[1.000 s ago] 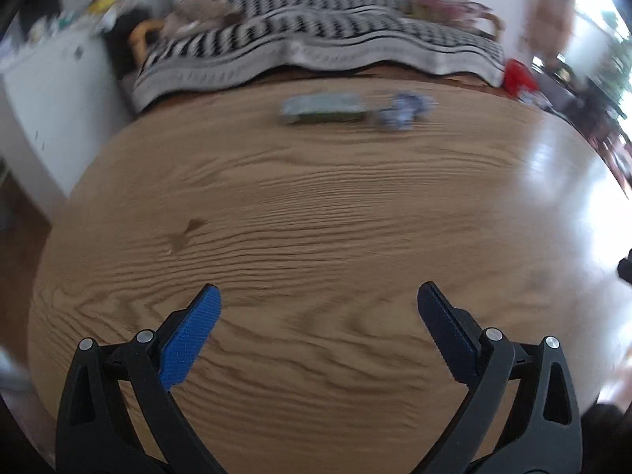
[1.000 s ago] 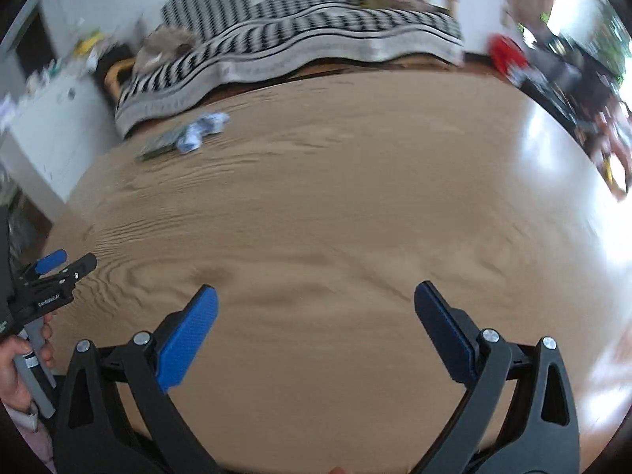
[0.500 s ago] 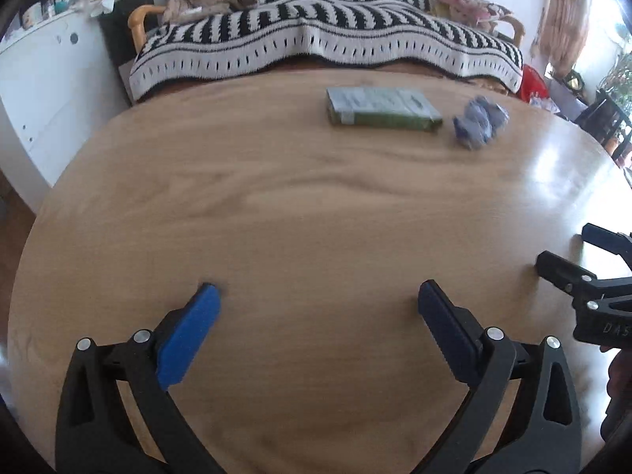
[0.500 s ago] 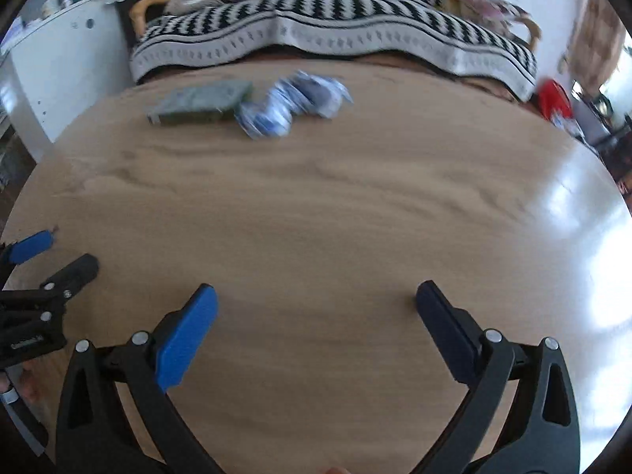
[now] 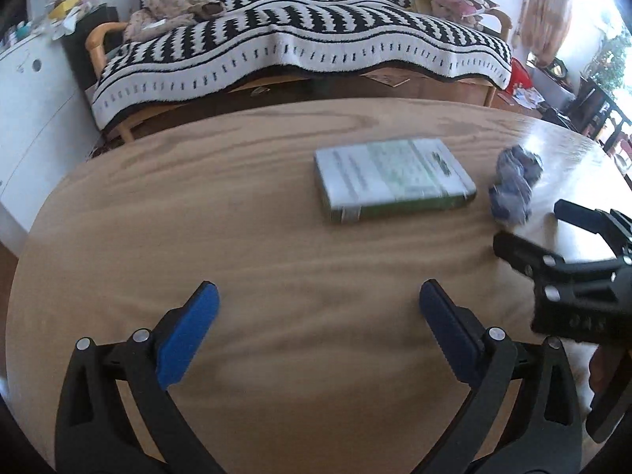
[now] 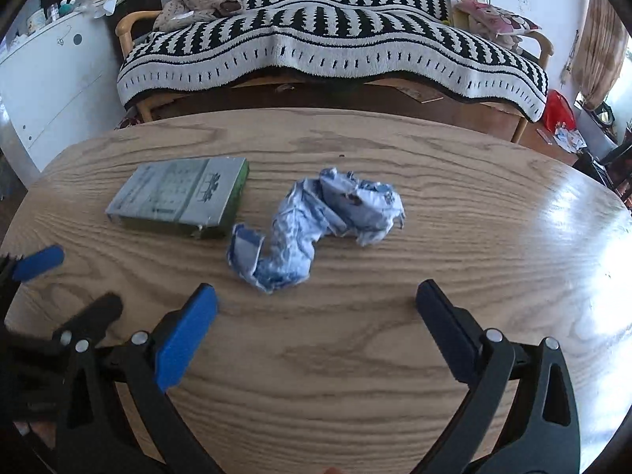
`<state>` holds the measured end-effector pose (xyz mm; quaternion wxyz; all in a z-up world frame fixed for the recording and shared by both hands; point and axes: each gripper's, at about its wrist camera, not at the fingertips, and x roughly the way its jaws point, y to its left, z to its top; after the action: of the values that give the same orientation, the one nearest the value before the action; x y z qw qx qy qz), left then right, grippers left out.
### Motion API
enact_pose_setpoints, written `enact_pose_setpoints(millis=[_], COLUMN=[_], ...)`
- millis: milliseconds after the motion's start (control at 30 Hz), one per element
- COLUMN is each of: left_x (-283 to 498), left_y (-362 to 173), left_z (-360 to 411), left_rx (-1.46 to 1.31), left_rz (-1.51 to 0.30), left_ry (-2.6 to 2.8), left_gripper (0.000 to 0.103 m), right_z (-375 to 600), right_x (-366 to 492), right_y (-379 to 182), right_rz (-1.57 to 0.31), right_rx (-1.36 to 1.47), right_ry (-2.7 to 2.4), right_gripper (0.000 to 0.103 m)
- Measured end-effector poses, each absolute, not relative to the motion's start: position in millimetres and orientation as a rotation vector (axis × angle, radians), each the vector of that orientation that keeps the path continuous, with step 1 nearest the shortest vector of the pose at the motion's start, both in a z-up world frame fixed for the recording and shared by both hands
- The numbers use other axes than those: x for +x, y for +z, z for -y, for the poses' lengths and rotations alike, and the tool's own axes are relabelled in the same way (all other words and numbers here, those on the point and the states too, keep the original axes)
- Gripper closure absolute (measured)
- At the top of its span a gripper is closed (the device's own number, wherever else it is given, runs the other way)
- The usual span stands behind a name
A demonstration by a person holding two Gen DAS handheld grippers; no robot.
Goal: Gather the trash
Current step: 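Grasp the green cigarette box with the left tool while the right tool grasps the crumpled blue-white paper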
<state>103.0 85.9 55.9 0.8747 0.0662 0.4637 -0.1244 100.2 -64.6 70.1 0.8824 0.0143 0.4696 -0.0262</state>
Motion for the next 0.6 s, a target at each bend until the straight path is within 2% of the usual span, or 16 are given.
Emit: enact_pose_setpoints(millis=[333, 600], left_x=[135.9, 147.9], left_y=[53.9, 53.0], left_z=[-56.0, -37.9], left_rx=[0.237, 0.279], left_rz=[-0.952, -0.942], left_ry=[-0.437, -0.514], left_gripper=[0.005, 0.005], right_z=[85.0, 153.2], right_x=[111.3, 98.7], right_y=[69.4, 69.2], right_rz=[-0.977, -0.969], right_rx=[0.03, 0.088], right_ry=[-0.053, -0.17], right_gripper=[0.005, 0.005])
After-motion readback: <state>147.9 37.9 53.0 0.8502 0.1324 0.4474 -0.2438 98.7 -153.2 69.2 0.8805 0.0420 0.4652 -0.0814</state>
